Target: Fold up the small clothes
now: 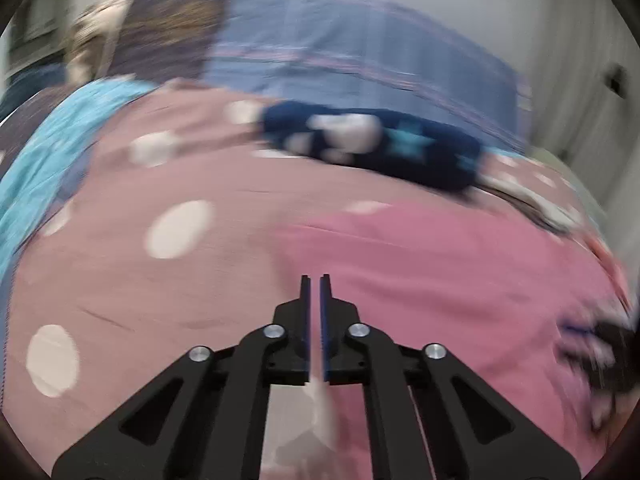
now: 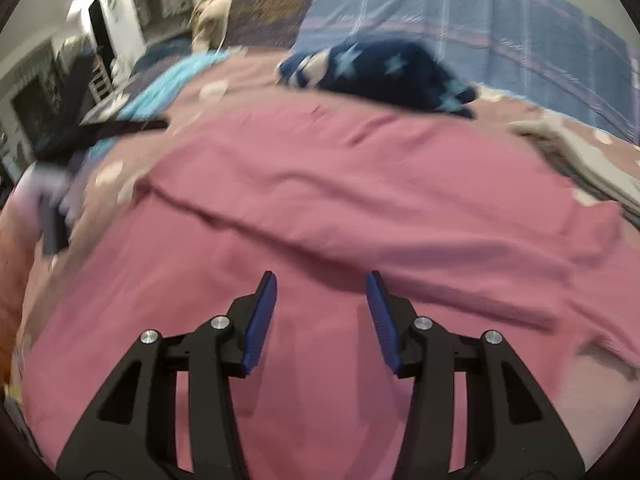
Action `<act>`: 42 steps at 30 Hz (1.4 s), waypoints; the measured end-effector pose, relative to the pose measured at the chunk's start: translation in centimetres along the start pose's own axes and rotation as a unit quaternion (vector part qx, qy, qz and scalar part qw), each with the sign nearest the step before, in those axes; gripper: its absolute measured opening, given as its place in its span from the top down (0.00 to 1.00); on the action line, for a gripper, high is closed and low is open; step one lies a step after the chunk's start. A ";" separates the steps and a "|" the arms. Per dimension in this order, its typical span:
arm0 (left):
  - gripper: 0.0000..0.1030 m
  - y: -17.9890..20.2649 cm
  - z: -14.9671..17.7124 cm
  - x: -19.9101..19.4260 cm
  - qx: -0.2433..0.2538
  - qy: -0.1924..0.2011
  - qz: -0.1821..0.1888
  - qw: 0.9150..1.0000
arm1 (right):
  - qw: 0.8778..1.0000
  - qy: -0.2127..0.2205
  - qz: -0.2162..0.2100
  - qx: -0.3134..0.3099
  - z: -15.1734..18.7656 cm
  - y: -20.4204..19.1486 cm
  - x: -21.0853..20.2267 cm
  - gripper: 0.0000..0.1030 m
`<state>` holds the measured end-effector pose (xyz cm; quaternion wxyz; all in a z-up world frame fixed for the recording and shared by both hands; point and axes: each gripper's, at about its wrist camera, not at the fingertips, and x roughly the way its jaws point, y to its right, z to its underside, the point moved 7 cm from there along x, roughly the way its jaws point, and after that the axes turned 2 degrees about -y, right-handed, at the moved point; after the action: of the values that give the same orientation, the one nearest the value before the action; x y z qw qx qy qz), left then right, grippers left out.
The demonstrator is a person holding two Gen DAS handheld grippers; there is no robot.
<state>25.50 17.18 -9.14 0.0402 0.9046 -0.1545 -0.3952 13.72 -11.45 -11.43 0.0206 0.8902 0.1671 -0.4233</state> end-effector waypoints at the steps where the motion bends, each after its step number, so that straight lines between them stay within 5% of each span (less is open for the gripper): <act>1: 0.83 1.3 0.7 -0.3 0.019 -0.004 0.009 1.000 | 1.000 0.006 0.009 0.017 -0.2 1.3 -0.4 0.54; 2: 0.73 2.9 2.1 0.2 0.049 -0.022 0.010 0.998 | 0.999 0.004 0.025 0.048 -0.1 3.5 -0.7 0.54; 4: 0.68 4.2 5.1 2.6 0.107 -0.067 -0.034 0.991 | 0.994 -0.026 0.067 0.087 1.2 7.0 -0.1 0.54; 5: 0.66 4.4 6.0 3.2 0.127 -0.055 -0.056 0.989 | 0.989 -0.054 0.093 0.103 2.4 8.8 0.6 0.62; 6: 0.66 4.6 6.0 3.0 0.135 -0.048 -0.065 0.988 | 0.990 -0.041 0.068 0.119 3.4 10.1 0.5 0.70; 8: 0.59 4.5 5.7 2.7 0.134 -0.050 -0.087 0.986 | 0.989 -0.034 0.050 0.134 4.0 10.8 -0.7 0.71; 12: 0.59 4.9 5.4 2.5 0.125 -0.053 -0.099 0.986 | 0.986 0.003 0.065 0.153 4.5 12.3 -4.5 0.70; 14: 0.58 6.0 4.9 1.6 0.101 -0.047 -0.055 0.992 | 0.976 0.028 0.090 0.196 5.0 15.3 -6.7 0.66; 16: 0.53 8.1 4.7 0.4 0.107 -0.031 -0.023 0.994 | 0.959 0.044 0.117 0.256 6.0 19.1 -8.6 0.66; 18: 0.49 10.7 4.5 0.5 0.136 -0.024 -0.014 0.990 | 0.925 0.060 0.143 0.348 7.9 23.9 -10.7 0.66; 20: 0.45 12.9 4.9 1.8 0.158 -0.031 -0.006 0.987 | 0.878 0.089 0.143 0.448 10.5 28.3 -13.0 0.64; 23: 0.41 13.9 6.1 5.0 0.150 -0.073 -0.005 0.986 | 0.843 0.131 0.139 0.503 12.7 32.7 -15.5 0.64; 29: 0.36 13.9 6.3 5.8 0.140 -0.070 -0.015 0.988 | 0.833 0.140 0.129 0.519 11.5 36.0 -15.0 0.56; 31: 0.36 13.9 6.4 5.8 0.141 -0.069 -0.016 0.987 | 0.823 0.139 0.151 0.530 11.2 37.2 -14.7 0.64; 32: 0.36 13.9 6.5 5.8 0.142 -0.068 -0.018 0.987 | 0.812 0.140 0.160 0.543 11.8 37.9 -15.1 0.84; 33: 0.35 13.9 6.6 5.6 0.143 -0.068 -0.020 0.987 | 0.788 0.142 0.162 0.577 12.2 38.5 -14.9 0.94; 35: 0.35 13.9 6.6 5.7 0.142 -0.067 -0.020 0.987 | 0.743 0.165 0.126 0.636 12.0 37.9 -14.4 0.95; 36: 0.35 13.8 6.5 5.7 0.141 -0.067 -0.019 0.988 | 0.747 0.175 0.108 0.632 10.8 37.1 -14.2 0.95; 38: 0.35 13.8 6.5 5.7 0.138 -0.067 -0.016 0.988 | 0.793 0.194 0.079 0.573 5.8 34.0 -13.4 0.95; 39: 0.35 13.7 6.5 5.7 0.136 -0.066 -0.015 0.988 | 0.830 0.199 0.063 0.517 2.2 30.7 -12.6 0.95; 42: 0.35 13.6 6.5 5.6 0.131 -0.065 -0.010 0.989 | 0.918 0.191 -0.001 0.348 -5.1 20.0 -9.3 0.94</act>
<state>20.97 2.83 -14.82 -0.0926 0.8759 -0.1981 -0.4300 18.36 -32.02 -3.22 -0.3236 0.9047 0.0108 -0.2768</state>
